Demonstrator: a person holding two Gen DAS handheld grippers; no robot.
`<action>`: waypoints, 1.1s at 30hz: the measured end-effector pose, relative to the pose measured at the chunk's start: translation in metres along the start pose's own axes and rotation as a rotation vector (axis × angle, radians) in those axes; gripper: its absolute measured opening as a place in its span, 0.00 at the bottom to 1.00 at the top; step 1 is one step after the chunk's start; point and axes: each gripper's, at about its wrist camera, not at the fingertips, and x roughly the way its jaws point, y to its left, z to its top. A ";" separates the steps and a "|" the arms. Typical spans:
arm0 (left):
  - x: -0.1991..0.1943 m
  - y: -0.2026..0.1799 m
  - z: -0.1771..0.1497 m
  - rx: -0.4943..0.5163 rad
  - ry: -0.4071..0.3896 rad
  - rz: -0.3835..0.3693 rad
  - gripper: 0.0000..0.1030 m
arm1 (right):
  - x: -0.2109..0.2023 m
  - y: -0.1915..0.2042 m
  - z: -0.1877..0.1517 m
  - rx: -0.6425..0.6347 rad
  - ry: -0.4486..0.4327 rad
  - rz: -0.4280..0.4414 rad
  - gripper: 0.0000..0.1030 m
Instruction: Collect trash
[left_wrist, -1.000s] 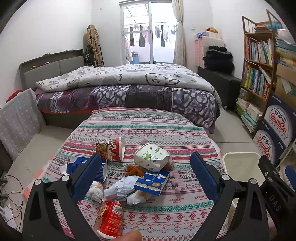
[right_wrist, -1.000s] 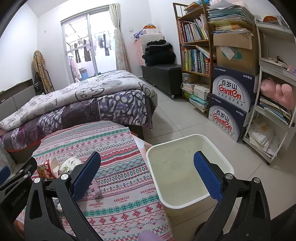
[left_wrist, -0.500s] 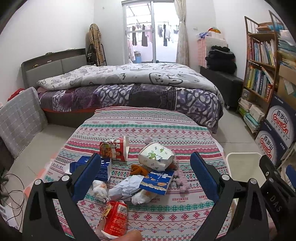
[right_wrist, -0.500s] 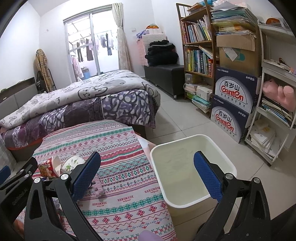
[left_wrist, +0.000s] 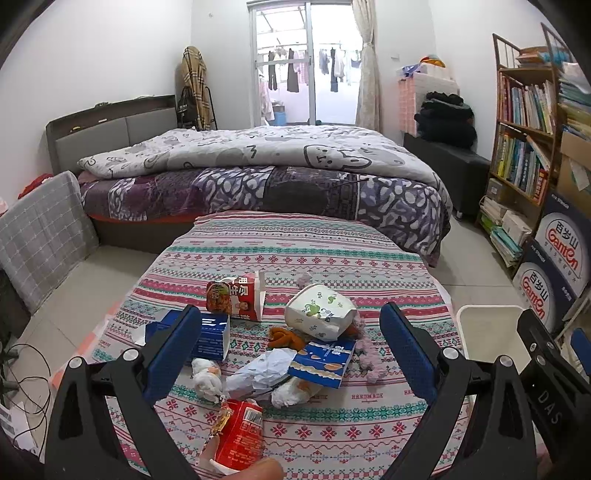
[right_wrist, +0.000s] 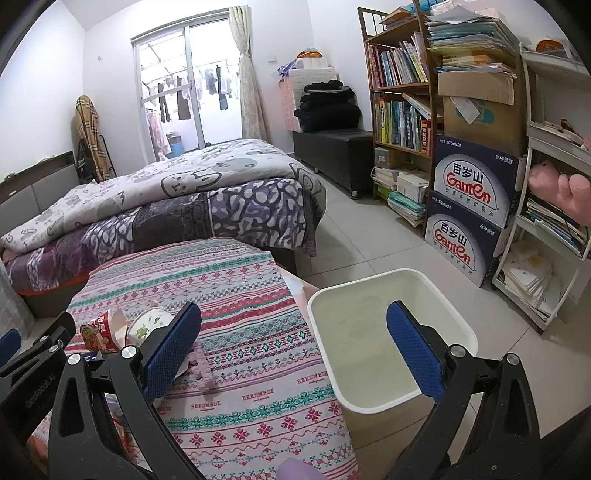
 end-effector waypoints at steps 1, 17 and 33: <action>0.000 0.001 0.000 0.001 0.002 0.003 0.91 | 0.000 0.001 0.000 0.000 0.002 0.001 0.93; 0.065 0.096 -0.010 -0.155 0.358 0.068 0.91 | 0.026 0.023 -0.010 0.021 0.198 0.146 0.93; 0.147 0.146 -0.074 -0.436 0.682 -0.041 0.79 | 0.081 0.021 -0.045 0.225 0.557 0.277 0.93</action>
